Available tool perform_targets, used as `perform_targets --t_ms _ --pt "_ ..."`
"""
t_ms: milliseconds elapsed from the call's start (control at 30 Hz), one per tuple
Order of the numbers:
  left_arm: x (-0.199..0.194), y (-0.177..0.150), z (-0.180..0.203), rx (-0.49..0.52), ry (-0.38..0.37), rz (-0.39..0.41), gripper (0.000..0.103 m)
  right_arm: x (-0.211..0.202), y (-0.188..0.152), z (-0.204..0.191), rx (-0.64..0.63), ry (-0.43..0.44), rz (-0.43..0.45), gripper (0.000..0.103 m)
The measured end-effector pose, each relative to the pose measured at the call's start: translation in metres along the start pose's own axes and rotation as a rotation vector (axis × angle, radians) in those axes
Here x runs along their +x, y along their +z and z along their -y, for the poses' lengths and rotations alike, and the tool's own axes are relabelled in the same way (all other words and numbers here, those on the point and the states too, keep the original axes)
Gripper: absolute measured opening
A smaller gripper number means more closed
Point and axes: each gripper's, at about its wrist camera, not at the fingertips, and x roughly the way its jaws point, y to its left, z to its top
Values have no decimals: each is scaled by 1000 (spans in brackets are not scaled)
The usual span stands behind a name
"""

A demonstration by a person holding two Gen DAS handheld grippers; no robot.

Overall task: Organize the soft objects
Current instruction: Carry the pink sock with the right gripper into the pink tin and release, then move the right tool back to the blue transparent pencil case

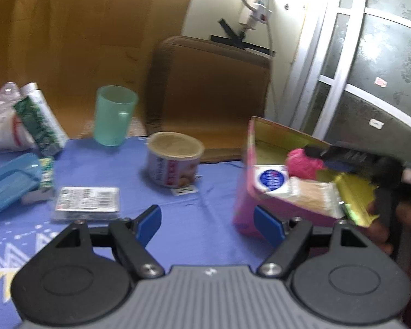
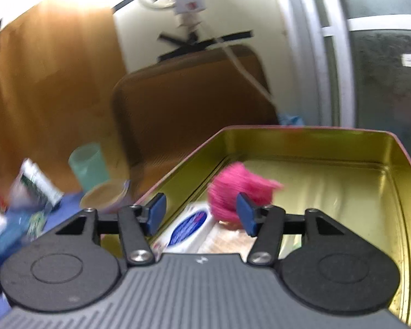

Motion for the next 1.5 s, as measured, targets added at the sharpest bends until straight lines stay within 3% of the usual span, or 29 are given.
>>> perform_targets --t_ms 133,300,433,567,733,1000,1167,1267,1300,1500 --pt "-11 -10 -28 -12 75 6 81 -12 -6 -14 22 67 55 61" --pt "-27 -27 -75 -53 181 -5 80 -21 -29 -64 -78 167 75 61" --pt "-50 -43 -117 -83 310 4 81 -17 -54 -115 -212 274 25 61" --pt "-72 -55 -154 -121 469 33 83 2 -73 -161 -309 372 -81 62" --pt "-87 -59 -184 -279 434 77 83 27 -83 -211 -422 448 -132 62" --pt "-90 -61 -189 -323 414 125 83 81 -53 -285 -457 524 -139 67" --pt "-94 -63 -193 -353 404 143 83 135 -36 -330 -486 520 -260 66" --pt "-96 -63 -195 -368 397 150 83 154 -36 -335 -478 528 -379 55" --pt "-97 -63 -196 -376 392 153 83 150 -38 -331 -480 539 -383 54" --pt "-103 -67 -209 -450 359 171 86 83 -64 -286 -528 710 -454 54"
